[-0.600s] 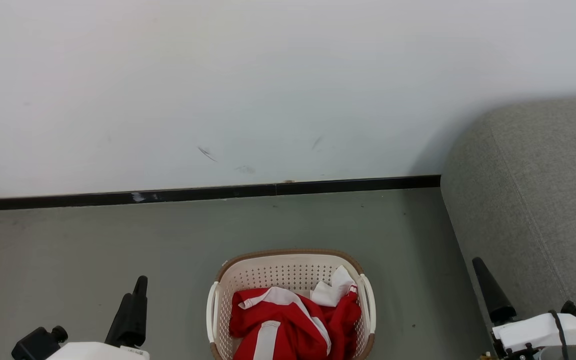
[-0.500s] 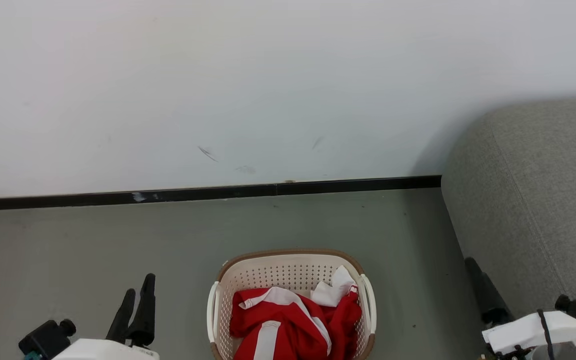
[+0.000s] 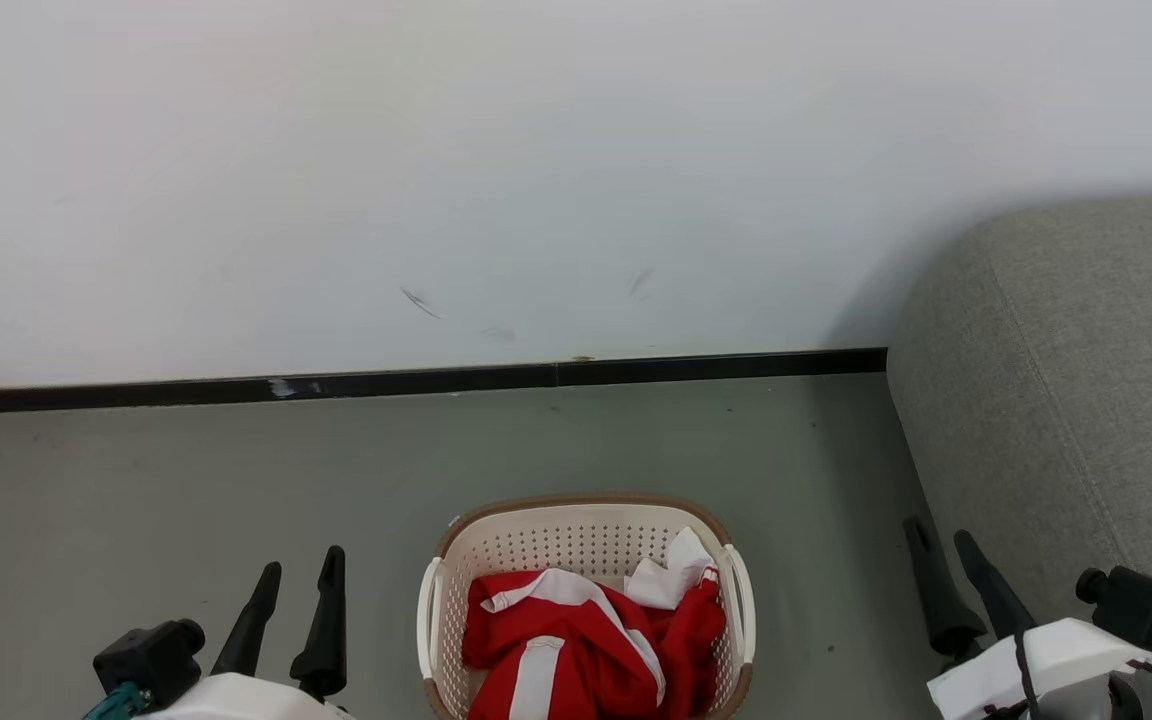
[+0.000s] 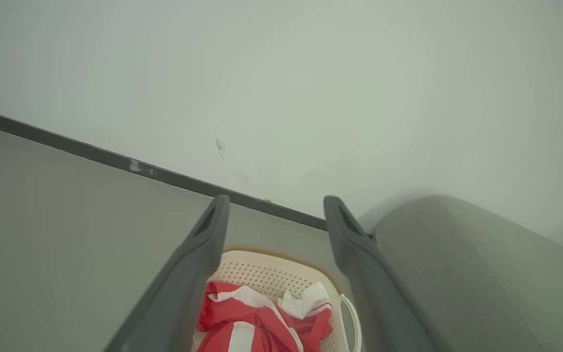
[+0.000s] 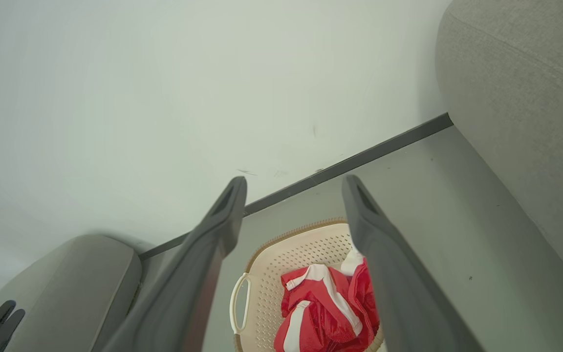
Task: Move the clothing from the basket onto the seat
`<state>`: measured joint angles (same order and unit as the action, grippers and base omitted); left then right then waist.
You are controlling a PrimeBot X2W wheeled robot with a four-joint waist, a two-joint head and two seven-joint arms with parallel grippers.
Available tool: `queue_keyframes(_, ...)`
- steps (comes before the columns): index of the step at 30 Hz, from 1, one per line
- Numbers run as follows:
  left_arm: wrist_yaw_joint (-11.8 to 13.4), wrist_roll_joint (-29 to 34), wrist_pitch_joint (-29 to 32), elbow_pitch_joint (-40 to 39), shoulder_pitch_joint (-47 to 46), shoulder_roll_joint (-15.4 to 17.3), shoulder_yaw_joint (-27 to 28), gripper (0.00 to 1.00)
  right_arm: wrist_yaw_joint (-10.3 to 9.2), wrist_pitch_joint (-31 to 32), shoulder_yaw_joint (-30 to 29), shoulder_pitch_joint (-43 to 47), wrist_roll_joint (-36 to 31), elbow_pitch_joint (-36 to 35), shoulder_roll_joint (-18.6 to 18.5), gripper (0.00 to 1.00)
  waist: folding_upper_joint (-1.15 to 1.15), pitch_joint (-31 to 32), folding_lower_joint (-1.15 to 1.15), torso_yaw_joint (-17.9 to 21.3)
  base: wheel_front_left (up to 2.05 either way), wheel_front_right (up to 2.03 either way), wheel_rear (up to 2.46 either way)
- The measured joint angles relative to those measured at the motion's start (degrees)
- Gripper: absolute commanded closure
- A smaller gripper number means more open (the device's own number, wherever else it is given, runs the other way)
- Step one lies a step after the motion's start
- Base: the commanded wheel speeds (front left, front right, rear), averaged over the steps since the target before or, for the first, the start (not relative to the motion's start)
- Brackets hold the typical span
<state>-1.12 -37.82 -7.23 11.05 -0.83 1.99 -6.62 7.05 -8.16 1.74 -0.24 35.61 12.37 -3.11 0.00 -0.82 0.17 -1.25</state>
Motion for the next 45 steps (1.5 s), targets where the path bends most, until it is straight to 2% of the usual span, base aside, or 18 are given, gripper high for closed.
queue_keyframes(20, 4.03, 16.47, -4.0, -0.86, 0.01, 0.12, -2.36, 0.0, 0.02, -3.55, 0.43, -0.08, -19.97, -1.15, 0.56, 0.0, 0.0, -0.87, -0.12, -0.36, 0.0, 0.0, 0.0)
queue_keyframes(33, 5.36, 24.71, -6.75, -0.97, 0.07, 0.3, -3.42, 0.0, 0.02, -5.61, 0.47, -0.11, -31.96, -1.83, 0.64, 0.0, 0.0, -0.55, -0.13, -0.59, 0.0, 0.0, 0.0)
queue_keyframes(45, 5.52, 25.19, -7.05, -0.07, 0.19, 0.32, -3.05, 0.0, 0.03, -6.05, 0.48, -0.03, -33.09, -2.04, 0.68, 0.0, 0.0, -0.08, -0.13, -0.61, 0.0, 0.0, 0.0)
